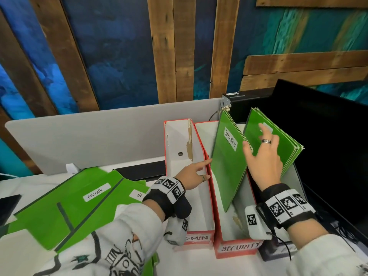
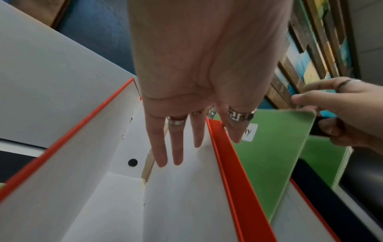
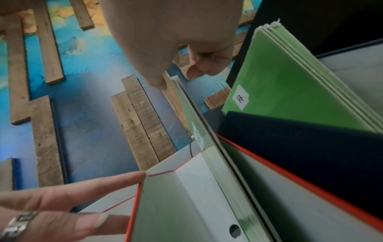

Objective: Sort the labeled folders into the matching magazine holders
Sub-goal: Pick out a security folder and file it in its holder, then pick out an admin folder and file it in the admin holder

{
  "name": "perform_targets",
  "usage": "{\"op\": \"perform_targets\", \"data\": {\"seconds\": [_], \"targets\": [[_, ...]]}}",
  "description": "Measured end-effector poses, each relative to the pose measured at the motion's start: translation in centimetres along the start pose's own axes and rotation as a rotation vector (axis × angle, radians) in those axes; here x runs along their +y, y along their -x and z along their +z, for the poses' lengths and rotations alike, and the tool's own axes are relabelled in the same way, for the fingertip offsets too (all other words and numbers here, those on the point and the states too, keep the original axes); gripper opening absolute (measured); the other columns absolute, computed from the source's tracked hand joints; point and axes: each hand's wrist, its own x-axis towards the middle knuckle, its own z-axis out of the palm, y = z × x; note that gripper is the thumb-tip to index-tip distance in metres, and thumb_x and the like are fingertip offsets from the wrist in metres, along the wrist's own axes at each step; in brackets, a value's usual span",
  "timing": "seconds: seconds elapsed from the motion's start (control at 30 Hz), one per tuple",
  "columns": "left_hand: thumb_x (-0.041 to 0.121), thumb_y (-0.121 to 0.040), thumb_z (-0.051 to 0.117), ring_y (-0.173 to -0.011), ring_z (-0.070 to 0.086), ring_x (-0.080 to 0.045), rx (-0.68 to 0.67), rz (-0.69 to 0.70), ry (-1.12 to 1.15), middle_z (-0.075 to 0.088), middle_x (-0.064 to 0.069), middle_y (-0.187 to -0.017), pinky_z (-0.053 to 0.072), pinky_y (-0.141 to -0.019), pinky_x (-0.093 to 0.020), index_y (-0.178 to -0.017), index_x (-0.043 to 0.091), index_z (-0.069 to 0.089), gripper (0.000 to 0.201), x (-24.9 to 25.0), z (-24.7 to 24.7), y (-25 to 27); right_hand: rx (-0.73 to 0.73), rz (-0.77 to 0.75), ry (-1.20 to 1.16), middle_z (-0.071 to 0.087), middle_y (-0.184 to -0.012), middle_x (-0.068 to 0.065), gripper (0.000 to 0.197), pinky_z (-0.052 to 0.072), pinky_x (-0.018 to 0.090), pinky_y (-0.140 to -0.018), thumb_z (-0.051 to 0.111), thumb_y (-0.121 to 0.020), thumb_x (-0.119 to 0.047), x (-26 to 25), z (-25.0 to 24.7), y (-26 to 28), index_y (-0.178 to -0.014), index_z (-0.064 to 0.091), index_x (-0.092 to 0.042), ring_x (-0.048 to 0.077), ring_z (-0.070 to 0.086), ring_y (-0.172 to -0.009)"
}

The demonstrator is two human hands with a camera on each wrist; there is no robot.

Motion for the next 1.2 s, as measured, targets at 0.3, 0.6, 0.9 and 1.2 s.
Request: {"op": "perform_targets", "data": {"seconds": [0.3, 0.6, 0.9, 1.2], "targets": [[0.011, -0.093, 0.052, -0.084, 0.057, -0.011, 0.264, 0.013, 0.189, 0.062, -0.003, -0.109, 0.045, -0.071, -0.018, -0.122, 0.022, 0.058, 0.032, -0.2, -7.4, 3.3, 0.137, -0.169, -0.265, 0.048, -0.119, 0.007, 0.041, 0.035, 0.029, -0.056, 0.049, -0.091, -0.023, -6.9, -0.3, -0.4, -0.131, 0.038, -0.022, 0.02, 0.049, -0.066], [0.015, -0.093, 0.053, -0.055, 0.061, 0.004, 0.471, -0.045, 0.288, 0.063, -0.002, -0.101, 0.042, -0.054, -0.014, -0.109, 0.024, 0.061, 0.019, -7.2, -18.3, 8.4, -0.115, -0.205, -0.459, 0.053, -0.101, 0.005, 0.038, 0.047, 0.037, -0.07, 0.052, -0.089, -0.017, -16.5, 5.5, 1.3, -0.125, 0.041, -0.02, 0.009, 0.047, -0.059], [0.011, -0.094, 0.05, -0.064, 0.059, -0.01, 0.421, -0.34, 0.32, 0.062, -0.004, -0.104, 0.039, -0.054, -0.021, -0.121, 0.014, 0.057, 0.028, -20.0, -24.6, 13.2, -0.705, -0.202, -0.281, 0.063, -0.097, 0.006, 0.016, 0.05, 0.038, -0.078, 0.053, -0.09, -0.02, -22.1, 15.9, 8.1, -0.091, 0.046, -0.034, 0.017, 0.059, -0.066], [0.009, -0.094, 0.045, -0.063, 0.052, -0.014, 0.295, -0.6, 0.342, 0.06, -0.005, -0.102, 0.035, -0.057, -0.022, -0.122, 0.013, 0.055, 0.03, -32.1, -23.5, 14.2, -1.041, 0.092, 0.011, 0.064, -0.102, 0.009, 0.013, 0.034, 0.025, -0.062, 0.049, -0.093, -0.018, -19.9, 24.0, 15.4, -0.106, 0.052, -0.016, 0.018, 0.052, -0.08]]}}
